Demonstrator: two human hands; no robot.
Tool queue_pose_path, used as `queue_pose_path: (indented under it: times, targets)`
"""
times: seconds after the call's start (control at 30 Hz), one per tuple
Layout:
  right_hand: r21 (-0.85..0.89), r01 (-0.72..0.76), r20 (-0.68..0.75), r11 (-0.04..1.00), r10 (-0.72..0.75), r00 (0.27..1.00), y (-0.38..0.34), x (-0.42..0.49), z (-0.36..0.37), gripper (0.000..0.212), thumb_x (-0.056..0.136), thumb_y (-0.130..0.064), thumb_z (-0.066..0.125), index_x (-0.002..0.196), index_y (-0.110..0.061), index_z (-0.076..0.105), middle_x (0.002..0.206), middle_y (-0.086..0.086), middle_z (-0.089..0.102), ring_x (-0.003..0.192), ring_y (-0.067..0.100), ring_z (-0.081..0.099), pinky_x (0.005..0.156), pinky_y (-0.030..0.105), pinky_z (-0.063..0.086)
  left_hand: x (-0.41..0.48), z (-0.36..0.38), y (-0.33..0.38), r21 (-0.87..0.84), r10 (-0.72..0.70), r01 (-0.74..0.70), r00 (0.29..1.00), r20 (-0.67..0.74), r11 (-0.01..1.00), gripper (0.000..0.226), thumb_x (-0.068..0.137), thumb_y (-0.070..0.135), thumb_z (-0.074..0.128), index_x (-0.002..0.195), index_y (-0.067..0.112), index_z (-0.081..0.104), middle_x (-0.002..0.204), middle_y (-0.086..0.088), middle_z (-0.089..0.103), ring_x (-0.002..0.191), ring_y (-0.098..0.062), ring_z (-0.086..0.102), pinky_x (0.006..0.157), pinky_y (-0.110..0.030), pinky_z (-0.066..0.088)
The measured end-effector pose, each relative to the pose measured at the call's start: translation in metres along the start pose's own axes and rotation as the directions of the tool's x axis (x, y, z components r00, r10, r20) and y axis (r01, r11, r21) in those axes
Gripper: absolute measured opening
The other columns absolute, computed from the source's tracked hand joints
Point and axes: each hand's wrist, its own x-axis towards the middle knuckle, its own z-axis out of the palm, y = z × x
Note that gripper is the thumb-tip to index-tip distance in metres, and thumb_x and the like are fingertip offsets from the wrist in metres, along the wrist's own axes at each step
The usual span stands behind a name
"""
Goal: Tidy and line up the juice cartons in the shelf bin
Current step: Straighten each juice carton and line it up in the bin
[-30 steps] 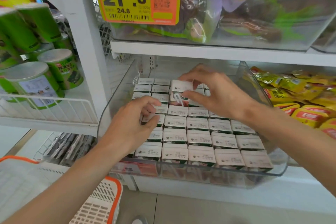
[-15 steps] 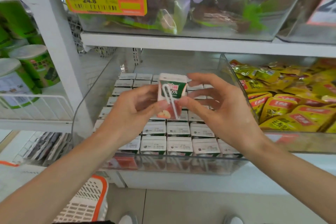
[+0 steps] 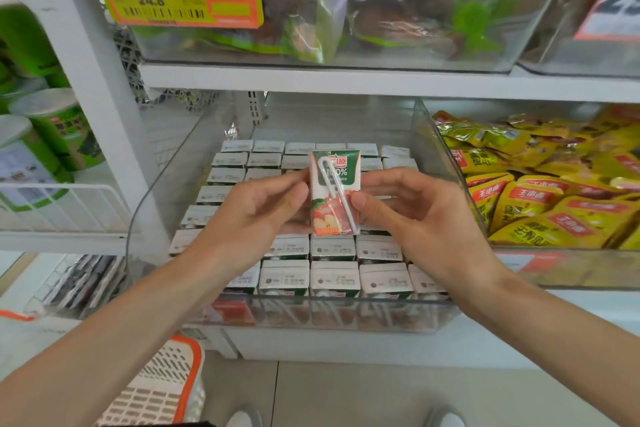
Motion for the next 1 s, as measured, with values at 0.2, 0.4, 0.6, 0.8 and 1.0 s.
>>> queue_pose_path:
  times: [0.2,0.4,0.6,0.8,1.0]
  targets:
    - [0.201,-0.161,0.087,0.966,0.146,0.985,-0.001,-0.0009,0.0037,0.016,0.1,-0.012,0.07,0.114,-0.007,0.075,0.108,0.007,0.082,0.099,0.023,0.079,0.088,0.029,0.063,0.0,-0.0024,0.0002,-0.02,0.005,-0.005,1.0,0.014,1.0,0.052,0.092,0.031,0.068,0.143,0.03,0.061,0.126,0.012,0.075,0.116,-0.009,0.072,0.095,-0.021,0.057]
    - [0.082,-0.224,0.196,0.971,0.205,0.959,-0.0075,-0.0016,0.0077,0.043,0.088,-0.045,0.083,0.122,-0.019,0.074,0.115,0.004,0.079,0.11,0.019,0.076,0.113,0.047,0.048,-0.0001,-0.0013,-0.0015,-0.097,-0.076,0.085,0.993,0.094,0.992,0.037,0.093,0.044,0.064,0.128,0.034,0.071,0.124,0.012,0.076,0.117,-0.005,0.07,0.089,-0.012,0.054]
    - [0.071,-0.213,0.155,0.974,0.201,0.967,-0.0094,-0.0029,0.0078,0.056,0.085,-0.036,0.085,0.136,-0.025,0.066,0.112,-0.004,0.081,0.108,0.013,0.077,0.113,0.047,0.048,0.0012,-0.0048,-0.0025,-0.121,-0.101,0.105,0.994,0.043,0.987,0.055,0.076,0.047,0.08,0.127,0.03,0.071,0.119,0.006,0.079,0.114,-0.01,0.073,0.088,-0.016,0.057]
    - [0.095,-0.23,0.148,0.968,0.215,0.965,-0.005,-0.0005,0.007,0.062,0.081,-0.044,0.085,0.137,-0.03,0.064,0.115,-0.005,0.08,0.11,0.016,0.077,0.113,0.048,0.048,0.001,-0.0044,-0.0011,-0.197,-0.116,0.118,0.993,0.024,0.973,0.045,0.082,0.038,0.079,0.122,0.021,0.072,0.114,-0.004,0.08,0.109,-0.019,0.076,0.087,-0.021,0.06]
    - [0.076,-0.241,0.187,0.968,0.223,0.957,-0.0005,0.0017,0.0044,0.048,0.093,-0.038,0.08,0.137,-0.028,0.063,0.117,-0.004,0.08,0.114,0.017,0.075,0.113,0.045,0.048,0.0012,-0.0031,0.0007,-0.167,-0.124,0.119,0.992,-0.018,0.979,0.048,0.078,0.04,0.08,0.121,0.019,0.073,0.111,-0.004,0.081,0.106,-0.02,0.077,0.085,-0.022,0.061]
